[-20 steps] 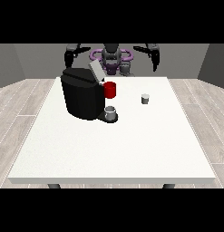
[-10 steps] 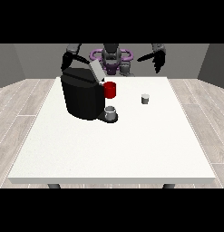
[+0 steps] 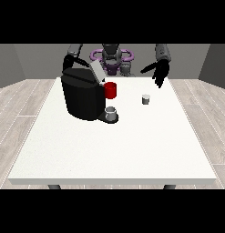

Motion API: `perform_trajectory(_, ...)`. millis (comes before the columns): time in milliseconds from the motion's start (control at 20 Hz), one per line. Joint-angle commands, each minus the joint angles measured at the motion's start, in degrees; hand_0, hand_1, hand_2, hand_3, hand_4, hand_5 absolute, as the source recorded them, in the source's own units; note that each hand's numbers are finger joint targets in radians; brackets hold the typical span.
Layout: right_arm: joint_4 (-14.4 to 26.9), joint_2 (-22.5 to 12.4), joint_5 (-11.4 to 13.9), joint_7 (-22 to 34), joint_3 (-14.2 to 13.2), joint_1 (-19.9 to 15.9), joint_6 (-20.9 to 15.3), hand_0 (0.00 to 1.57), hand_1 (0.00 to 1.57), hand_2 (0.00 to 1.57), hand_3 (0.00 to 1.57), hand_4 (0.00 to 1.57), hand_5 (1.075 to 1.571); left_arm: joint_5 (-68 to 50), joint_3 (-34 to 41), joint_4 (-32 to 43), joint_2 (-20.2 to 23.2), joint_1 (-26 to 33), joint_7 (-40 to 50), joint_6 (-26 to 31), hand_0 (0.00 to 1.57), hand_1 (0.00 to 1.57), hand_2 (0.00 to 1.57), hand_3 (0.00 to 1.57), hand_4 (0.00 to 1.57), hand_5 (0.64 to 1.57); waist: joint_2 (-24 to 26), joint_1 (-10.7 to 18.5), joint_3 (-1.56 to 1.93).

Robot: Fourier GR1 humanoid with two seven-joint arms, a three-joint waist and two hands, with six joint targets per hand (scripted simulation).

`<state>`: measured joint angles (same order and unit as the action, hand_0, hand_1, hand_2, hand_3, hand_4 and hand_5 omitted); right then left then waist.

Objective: Insert the coffee pod into the coffee machine and close the lid

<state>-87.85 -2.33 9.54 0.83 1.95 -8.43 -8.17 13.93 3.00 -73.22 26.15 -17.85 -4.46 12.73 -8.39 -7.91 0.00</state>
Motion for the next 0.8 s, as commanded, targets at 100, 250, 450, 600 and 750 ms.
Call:
perform_trajectory(100,2.5,2.2,3.3,-0.6,2.7,-0.8,-2.0,0.00,0.00,0.00,0.00,0.00,1.571,5.3,-1.0,7.5,1.1,-6.1,1.4,-0.4,0.00,0.00,0.00,0.00,0.00,1.571,-3.9,-1.9,0.00)
perform_trajectory(250,0.5,1.8,-1.0,2.3,0.7,-3.8,0.7,0.00,0.00,0.00,0.00,0.00,1.571,6.7,-0.2,13.2,3.8,-7.7,-4.1,1.3,0.00,0.00,0.00,0.00,0.00,1.571,-5.3,-2.2,-0.02)
perform_trajectory(450,1.2,-0.4,-0.4,1.5,0.5,-4.3,2.1,0.00,0.00,0.00,0.00,0.00,1.571,9.4,0.5,19.8,4.8,-10.1,-7.0,0.2,0.00,0.00,0.00,0.00,0.00,1.571,-7.2,-2.6,-0.02)
perform_trajectory(600,5.9,1.5,0.5,-2.9,0.3,-6.1,-0.3,0.00,0.00,0.00,0.00,0.00,1.571,12.7,-0.6,20.7,3.4,-12.3,-6.9,-3.4,0.00,0.00,0.29,0.00,0.00,1.571,-9.3,-1.0,-0.01)
perform_trajectory(750,9.4,2.3,0.8,-1.1,-0.2,-7.1,-1.5,0.00,0.00,0.00,0.00,0.00,1.571,15.2,-2.6,21.9,-0.3,-14.2,-6.1,-4.7,0.49,0.49,0.72,0.49,0.00,1.571,-6.0,0.1,0.00)
